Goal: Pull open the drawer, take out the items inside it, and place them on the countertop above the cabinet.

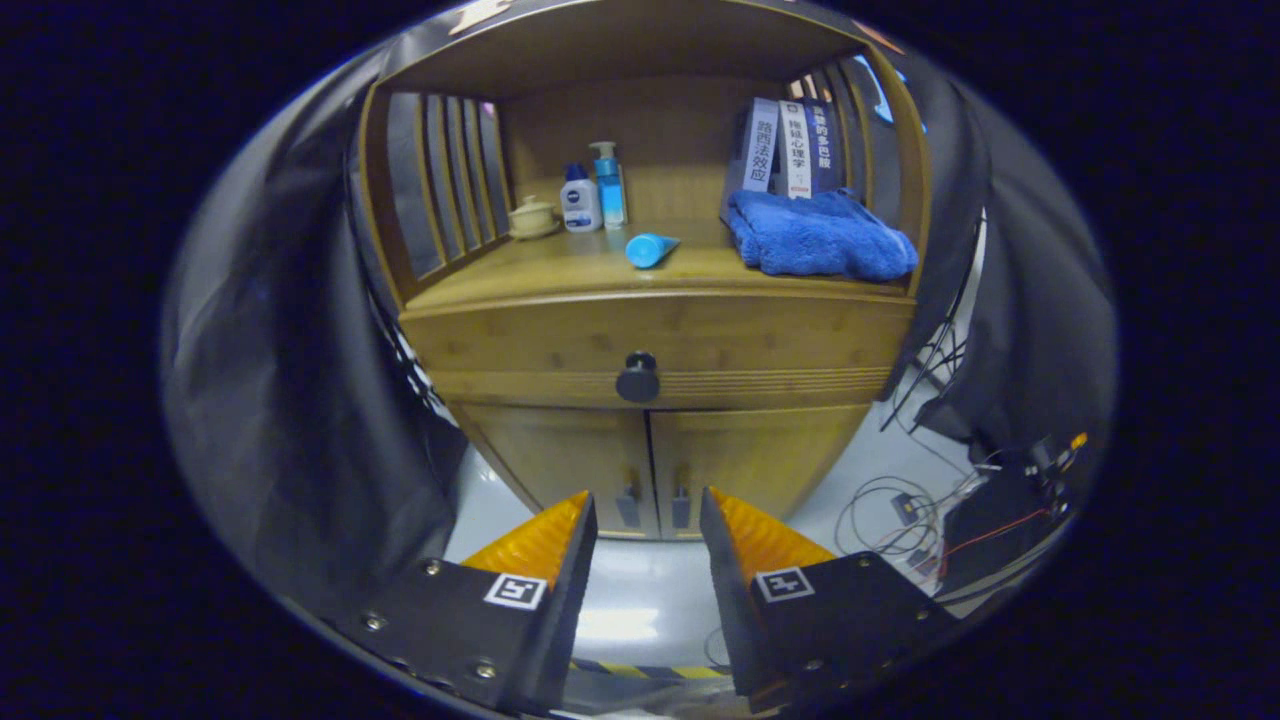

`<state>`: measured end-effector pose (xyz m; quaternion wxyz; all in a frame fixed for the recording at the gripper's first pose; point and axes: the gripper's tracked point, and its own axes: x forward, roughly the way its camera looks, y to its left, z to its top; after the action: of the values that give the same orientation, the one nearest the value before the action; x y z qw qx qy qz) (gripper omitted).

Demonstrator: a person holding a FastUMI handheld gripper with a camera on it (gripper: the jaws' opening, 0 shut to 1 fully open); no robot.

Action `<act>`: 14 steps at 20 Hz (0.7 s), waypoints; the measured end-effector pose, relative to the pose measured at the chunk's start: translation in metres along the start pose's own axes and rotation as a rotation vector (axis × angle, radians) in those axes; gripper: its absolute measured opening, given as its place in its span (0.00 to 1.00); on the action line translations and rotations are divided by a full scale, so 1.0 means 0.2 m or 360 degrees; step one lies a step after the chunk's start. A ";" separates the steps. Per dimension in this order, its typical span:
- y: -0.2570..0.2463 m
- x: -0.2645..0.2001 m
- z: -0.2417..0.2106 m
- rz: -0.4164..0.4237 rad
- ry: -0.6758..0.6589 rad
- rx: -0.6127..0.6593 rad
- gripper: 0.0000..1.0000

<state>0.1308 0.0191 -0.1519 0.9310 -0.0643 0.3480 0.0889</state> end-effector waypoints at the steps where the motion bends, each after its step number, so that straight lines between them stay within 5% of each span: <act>1: -0.03 -0.04 -0.03 0.0016 0.0022 -0.0052 0.62; 14: -0.68 -0.08 -0.09 0.0034 -0.0237 -0.0366 0.57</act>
<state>0.1363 -0.1196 -0.1480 0.9398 -0.1601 0.2662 0.1427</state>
